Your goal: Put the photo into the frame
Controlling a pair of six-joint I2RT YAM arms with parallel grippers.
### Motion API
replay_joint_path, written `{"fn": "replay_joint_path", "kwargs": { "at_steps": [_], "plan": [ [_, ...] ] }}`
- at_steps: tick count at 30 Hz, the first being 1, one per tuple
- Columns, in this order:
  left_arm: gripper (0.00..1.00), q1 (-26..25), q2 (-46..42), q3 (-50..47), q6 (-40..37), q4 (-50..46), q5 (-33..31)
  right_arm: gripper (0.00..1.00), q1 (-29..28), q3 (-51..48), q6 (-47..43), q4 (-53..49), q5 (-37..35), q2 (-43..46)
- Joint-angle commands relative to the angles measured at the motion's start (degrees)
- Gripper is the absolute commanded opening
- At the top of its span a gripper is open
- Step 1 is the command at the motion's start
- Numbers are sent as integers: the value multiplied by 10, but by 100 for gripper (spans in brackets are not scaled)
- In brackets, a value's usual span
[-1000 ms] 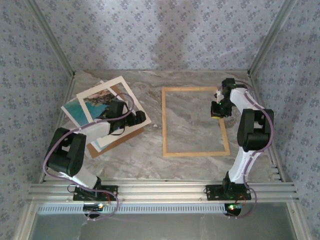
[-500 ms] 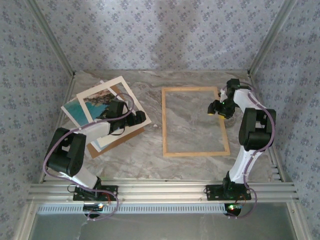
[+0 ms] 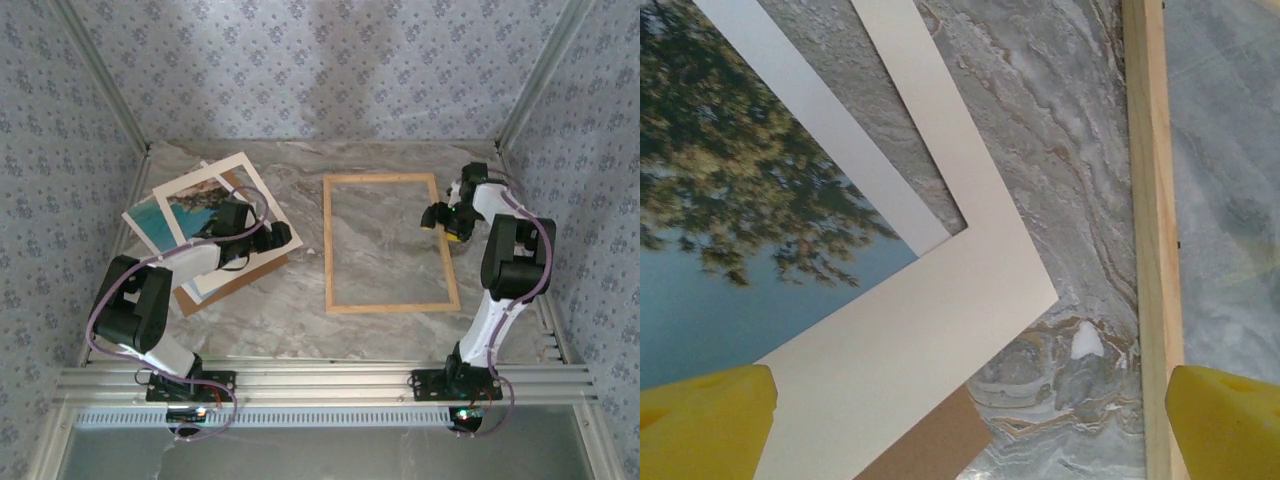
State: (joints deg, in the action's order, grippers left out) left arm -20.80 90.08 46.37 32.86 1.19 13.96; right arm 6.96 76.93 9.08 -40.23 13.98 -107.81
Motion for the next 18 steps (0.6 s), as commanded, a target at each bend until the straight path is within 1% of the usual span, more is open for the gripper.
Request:
{"fn": "replay_joint_path", "kwargs": {
  "at_steps": [1,2,3,5,7,9,11,14,18],
  "plan": [
    [100,-2,-26,12,-25,-23,-45,75,-36,-20,9,44,-47,73],
    [100,1,-34,10,-32,-29,-61,75,-58,-30,6,55,-54,90],
    [100,5,-41,7,-34,-34,-75,76,-86,-41,1,88,-55,105],
    [100,23,-53,6,-34,-48,-90,77,-148,-60,-8,135,-58,127],
    [100,48,-54,7,-26,-55,-88,79,-215,-72,-20,178,-65,138],
    [100,74,-38,16,-20,-59,-77,80,-274,-75,-28,220,-54,133],
    [100,89,-9,38,-19,-70,-70,81,-315,-73,-29,253,-36,120],
    [100,95,43,86,-23,-80,-66,82,-354,-69,-23,290,-22,96],
    [99,90,106,143,-23,-96,-26,82,-367,-58,-3,301,-6,61]
  ]
}}
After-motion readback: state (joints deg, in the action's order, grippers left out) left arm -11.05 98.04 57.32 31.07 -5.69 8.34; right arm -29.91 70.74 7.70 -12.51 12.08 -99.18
